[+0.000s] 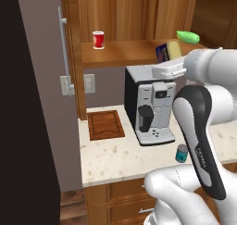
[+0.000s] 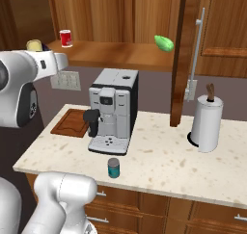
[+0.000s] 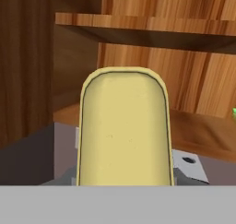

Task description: Pick the cans from the counter and place them in their designated side in the cabinet.

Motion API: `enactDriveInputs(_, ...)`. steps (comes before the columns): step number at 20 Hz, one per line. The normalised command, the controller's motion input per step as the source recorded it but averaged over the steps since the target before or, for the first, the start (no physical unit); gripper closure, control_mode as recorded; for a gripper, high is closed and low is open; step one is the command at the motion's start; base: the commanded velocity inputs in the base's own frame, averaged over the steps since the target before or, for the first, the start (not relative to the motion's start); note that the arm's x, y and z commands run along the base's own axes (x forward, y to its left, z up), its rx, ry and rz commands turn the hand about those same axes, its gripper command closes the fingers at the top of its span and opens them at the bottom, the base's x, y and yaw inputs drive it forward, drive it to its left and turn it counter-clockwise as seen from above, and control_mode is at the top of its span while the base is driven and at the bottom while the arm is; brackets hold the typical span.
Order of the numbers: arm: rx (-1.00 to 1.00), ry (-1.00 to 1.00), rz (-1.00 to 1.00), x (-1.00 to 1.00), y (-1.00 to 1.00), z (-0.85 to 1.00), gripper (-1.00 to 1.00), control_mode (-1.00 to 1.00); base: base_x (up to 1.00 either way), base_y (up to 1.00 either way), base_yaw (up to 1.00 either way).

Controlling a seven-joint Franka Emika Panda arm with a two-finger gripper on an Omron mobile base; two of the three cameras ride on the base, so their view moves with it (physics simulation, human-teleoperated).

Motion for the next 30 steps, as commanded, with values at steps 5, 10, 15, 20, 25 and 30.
enactDriveInputs(5, 0.00, 0.00, 0.01, 0.21, 0.00, 0.00, 1.00, -1.00, 0.00, 0.00, 0.00)
enactDriveInputs(10, 0.00, 0.00, 0.00, 0.26, 0.00, 0.00, 1.00, -1.00, 0.00, 0.00, 0.00)
enactDriveInputs(15, 0.00, 0.00, 0.00, 0.29, 0.14, 0.00, 1.00, -1.00, 0.00, 0.00, 0.00)
enactDriveInputs(20, 0.00, 0.00, 0.00, 0.26, 0.12, 0.00, 1.00, -1.00, 0.00, 0.00, 0.00)
enactDriveInputs(25, 0.00, 0.03, 0.00, 0.21, 0.01, 0.00, 1.00, -1.00, 0.00, 0.00, 0.00)
enactDriveInputs(30, 0.00, 0.07, 0.00, 0.20, 0.00, 0.00, 1.00, -1.00, 0.00, 0.00, 0.00)
